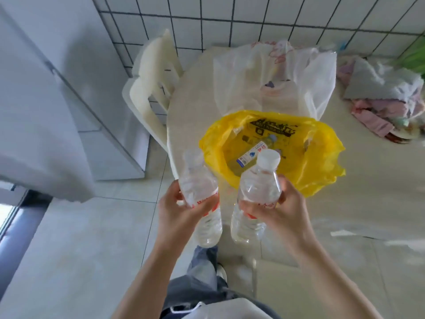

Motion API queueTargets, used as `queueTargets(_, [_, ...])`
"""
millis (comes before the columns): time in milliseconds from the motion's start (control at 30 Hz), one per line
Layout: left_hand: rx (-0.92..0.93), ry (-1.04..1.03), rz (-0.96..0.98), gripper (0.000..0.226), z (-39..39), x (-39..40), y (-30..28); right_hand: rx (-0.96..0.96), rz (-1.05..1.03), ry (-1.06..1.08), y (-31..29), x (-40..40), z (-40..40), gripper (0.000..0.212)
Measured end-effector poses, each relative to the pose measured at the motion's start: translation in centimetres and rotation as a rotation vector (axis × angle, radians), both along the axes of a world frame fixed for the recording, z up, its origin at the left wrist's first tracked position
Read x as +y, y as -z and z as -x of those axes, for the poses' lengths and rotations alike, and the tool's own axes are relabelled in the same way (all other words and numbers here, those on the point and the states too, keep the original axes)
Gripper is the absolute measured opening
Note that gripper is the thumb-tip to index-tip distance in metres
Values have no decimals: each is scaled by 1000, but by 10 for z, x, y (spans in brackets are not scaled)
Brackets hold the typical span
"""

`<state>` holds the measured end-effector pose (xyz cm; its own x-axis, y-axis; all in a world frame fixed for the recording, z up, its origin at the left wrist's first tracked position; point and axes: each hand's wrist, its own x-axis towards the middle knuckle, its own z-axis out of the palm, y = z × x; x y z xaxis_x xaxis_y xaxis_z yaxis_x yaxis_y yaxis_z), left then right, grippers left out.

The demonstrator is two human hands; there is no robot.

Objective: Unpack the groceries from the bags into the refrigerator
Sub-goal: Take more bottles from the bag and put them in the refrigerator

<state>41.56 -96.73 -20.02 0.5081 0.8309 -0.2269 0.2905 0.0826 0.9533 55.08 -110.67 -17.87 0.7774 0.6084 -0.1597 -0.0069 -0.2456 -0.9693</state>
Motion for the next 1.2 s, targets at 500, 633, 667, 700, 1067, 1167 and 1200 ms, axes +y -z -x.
queueTargets(500, [45,-437,38,49,196,-48,7,-106,88,-503,16,34,150,71])
queueTargets(633, [31,-590,58,53,267,-38,7,-92,122,-638,15,69,204,71])
queueTargets(667, [36,-620,51,55,286,-34,7,-109,127,-676,17,79,219,71])
queueTargets(700, [50,-648,39,56,305,-31,7,-120,132,-711,18,89,235,70])
queueTargets(1067, [99,-928,44,48,476,14,16,-116,148,-956,39,182,392,73])
queueTargets(1167, [69,-974,80,52,500,26,17,-103,148,-981,36,205,415,71])
queueTargets(1200, [55,-989,88,55,505,31,17,-99,148,-985,36,213,422,69])
